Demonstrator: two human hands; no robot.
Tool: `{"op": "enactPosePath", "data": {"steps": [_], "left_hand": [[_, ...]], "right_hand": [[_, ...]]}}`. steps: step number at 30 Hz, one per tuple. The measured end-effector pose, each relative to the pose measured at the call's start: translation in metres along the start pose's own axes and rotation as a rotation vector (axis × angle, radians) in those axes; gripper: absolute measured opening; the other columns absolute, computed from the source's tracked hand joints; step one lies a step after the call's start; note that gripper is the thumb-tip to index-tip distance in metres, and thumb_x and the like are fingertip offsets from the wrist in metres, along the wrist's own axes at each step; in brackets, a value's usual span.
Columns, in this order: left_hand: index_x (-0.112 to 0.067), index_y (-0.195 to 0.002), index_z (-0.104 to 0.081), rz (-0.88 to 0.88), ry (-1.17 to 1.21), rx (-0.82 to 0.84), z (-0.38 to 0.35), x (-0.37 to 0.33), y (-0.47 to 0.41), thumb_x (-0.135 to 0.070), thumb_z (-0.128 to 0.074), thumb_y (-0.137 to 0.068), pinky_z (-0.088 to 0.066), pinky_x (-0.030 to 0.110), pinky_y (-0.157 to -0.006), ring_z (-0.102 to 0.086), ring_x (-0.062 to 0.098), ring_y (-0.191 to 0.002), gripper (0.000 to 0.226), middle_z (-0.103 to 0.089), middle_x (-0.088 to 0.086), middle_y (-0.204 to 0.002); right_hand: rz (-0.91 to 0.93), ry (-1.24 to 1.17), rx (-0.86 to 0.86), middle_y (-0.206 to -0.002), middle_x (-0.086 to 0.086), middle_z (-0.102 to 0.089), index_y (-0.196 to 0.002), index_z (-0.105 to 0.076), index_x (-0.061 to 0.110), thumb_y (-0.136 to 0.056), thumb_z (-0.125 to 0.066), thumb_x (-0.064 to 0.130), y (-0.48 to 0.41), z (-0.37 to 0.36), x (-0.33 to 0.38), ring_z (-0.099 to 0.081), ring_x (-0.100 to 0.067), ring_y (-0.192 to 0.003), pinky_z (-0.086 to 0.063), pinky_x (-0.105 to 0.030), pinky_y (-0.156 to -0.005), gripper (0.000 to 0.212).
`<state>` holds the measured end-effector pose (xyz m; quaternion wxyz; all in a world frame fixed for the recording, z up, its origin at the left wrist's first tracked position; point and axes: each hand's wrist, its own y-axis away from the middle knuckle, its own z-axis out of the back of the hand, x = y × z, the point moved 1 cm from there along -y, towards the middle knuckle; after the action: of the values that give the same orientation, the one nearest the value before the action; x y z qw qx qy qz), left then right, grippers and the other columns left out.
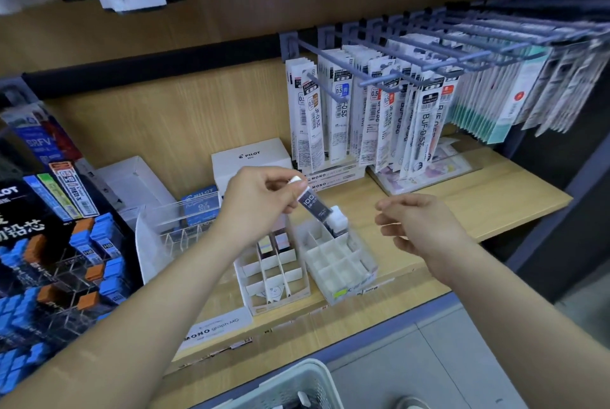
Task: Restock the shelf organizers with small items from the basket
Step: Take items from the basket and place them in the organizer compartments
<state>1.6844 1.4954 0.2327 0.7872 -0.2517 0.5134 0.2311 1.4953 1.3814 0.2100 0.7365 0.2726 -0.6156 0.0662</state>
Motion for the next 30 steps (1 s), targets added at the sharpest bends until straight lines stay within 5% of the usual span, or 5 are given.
{"op": "enactPosePath", "data": {"steps": [8, 11, 15, 24, 30], "left_hand": [[-0.020, -0.080, -0.073, -0.074, -0.299, 0.097, -0.046, 0.014, 0.006, -0.019, -0.068, -0.087, -0.055, 0.037, -0.076, -0.066, 0.024, -0.072, 0.009, -0.071, 0.005, -0.071], [-0.018, -0.095, -0.075, -0.167, -0.526, 0.089, -0.057, 0.021, 0.003, -0.024, -0.065, -0.089, -0.049, 0.029, -0.081, -0.062, 0.019, -0.085, 0.013, -0.071, 0.002, -0.087], [-0.020, -0.108, -0.071, -0.127, -0.523, 0.082, -0.062, 0.031, 0.000, -0.026, -0.069, -0.085, -0.046, 0.021, -0.077, -0.062, 0.015, -0.084, 0.024, -0.067, -0.001, -0.089], [-0.019, -0.109, -0.072, -0.228, -0.628, 0.190, -0.079, 0.043, -0.004, -0.025, -0.068, -0.086, -0.046, 0.029, -0.084, -0.059, 0.018, -0.095, 0.024, -0.064, 0.000, -0.105], [-0.018, -0.111, -0.070, -0.264, -0.681, 0.196, -0.078, 0.048, -0.005, -0.023, -0.068, -0.086, -0.050, 0.035, -0.082, -0.060, 0.022, -0.087, 0.026, -0.060, 0.002, -0.100]], "right_hand": [[-0.046, 0.279, 0.061, -0.073, -0.006, -0.057, -0.103, -0.068, 0.015, -0.089, -0.055, 0.006, -0.013, -0.008, -0.031, -0.049, -0.023, -0.069, -0.041, -0.032, -0.063, 0.021], [-0.071, 0.320, 0.092, -0.076, -0.006, -0.059, -0.109, -0.067, 0.018, -0.089, -0.053, 0.006, -0.016, -0.012, -0.040, -0.053, -0.021, -0.067, -0.047, -0.032, -0.063, 0.027], [-0.112, 0.310, 0.104, -0.097, -0.014, -0.069, -0.110, -0.067, 0.017, -0.090, -0.052, 0.003, -0.018, -0.016, -0.048, -0.060, -0.022, -0.071, -0.058, -0.036, -0.068, 0.030], [-0.094, 0.241, 0.079, -0.095, -0.012, -0.066, -0.112, -0.070, 0.009, -0.090, -0.058, 0.003, -0.025, -0.019, -0.057, -0.062, -0.024, -0.070, -0.061, -0.038, -0.071, 0.026], [-0.064, 0.232, 0.076, -0.088, -0.004, -0.064, -0.109, -0.071, 0.009, -0.091, -0.059, 0.002, -0.024, -0.019, -0.056, -0.060, -0.020, -0.070, -0.061, -0.038, -0.074, 0.023]]}}
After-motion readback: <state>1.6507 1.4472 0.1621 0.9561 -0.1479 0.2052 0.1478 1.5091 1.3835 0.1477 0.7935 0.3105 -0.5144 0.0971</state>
